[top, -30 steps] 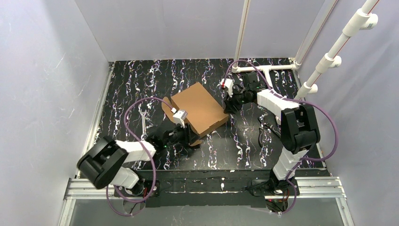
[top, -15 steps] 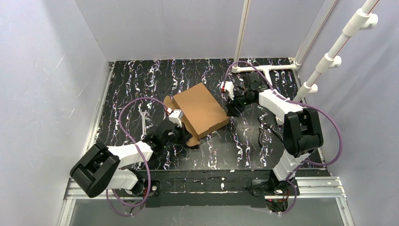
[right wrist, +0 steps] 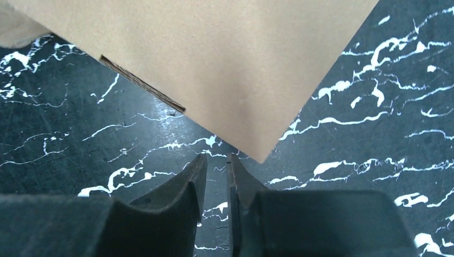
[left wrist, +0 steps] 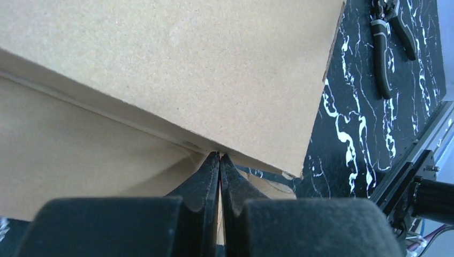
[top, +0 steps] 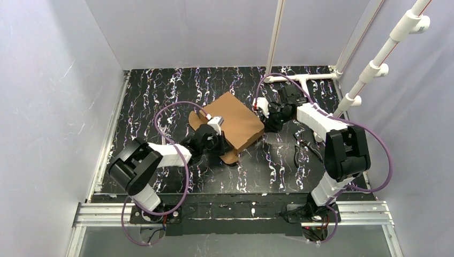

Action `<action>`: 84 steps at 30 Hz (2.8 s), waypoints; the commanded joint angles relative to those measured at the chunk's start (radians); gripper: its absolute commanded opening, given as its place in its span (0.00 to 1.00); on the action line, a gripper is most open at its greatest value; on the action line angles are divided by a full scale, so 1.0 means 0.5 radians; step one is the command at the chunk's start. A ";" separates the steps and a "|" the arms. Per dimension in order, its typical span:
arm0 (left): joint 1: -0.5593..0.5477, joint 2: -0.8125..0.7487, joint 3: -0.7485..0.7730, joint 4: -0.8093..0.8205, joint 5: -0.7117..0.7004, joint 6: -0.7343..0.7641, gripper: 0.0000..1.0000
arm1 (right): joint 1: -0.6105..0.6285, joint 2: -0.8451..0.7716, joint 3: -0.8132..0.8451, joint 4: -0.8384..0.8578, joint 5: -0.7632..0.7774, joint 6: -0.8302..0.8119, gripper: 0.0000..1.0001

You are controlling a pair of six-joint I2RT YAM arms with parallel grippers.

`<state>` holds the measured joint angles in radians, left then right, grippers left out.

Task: Fold the paper box
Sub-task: Close the paper box at the center of the board.

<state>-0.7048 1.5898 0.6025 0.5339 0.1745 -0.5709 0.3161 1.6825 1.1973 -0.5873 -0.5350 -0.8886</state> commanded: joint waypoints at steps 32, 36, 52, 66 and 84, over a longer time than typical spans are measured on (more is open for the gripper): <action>0.018 -0.590 -0.522 0.294 0.120 0.298 0.80 | -0.012 -0.002 0.082 -0.866 -0.742 -1.276 0.72; -0.157 -0.569 -0.477 0.294 0.019 0.530 0.80 | -0.009 -0.012 0.184 -0.733 -0.525 -0.994 0.72; -0.640 -0.314 -0.534 0.823 -0.410 1.275 0.79 | 0.128 0.021 0.240 -0.213 -0.278 -0.331 0.72; -0.768 0.119 -0.220 0.901 -0.955 1.235 0.59 | 0.144 -0.115 0.030 0.038 -0.353 -0.098 0.71; -0.799 0.069 -0.274 0.829 -1.200 0.871 0.00 | 0.195 -0.085 -0.008 0.103 -0.322 -0.029 0.71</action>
<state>-1.1019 1.6836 0.4706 0.9779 -0.3740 -0.0814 0.3946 1.6695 1.2060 -0.5648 -0.6838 -0.9180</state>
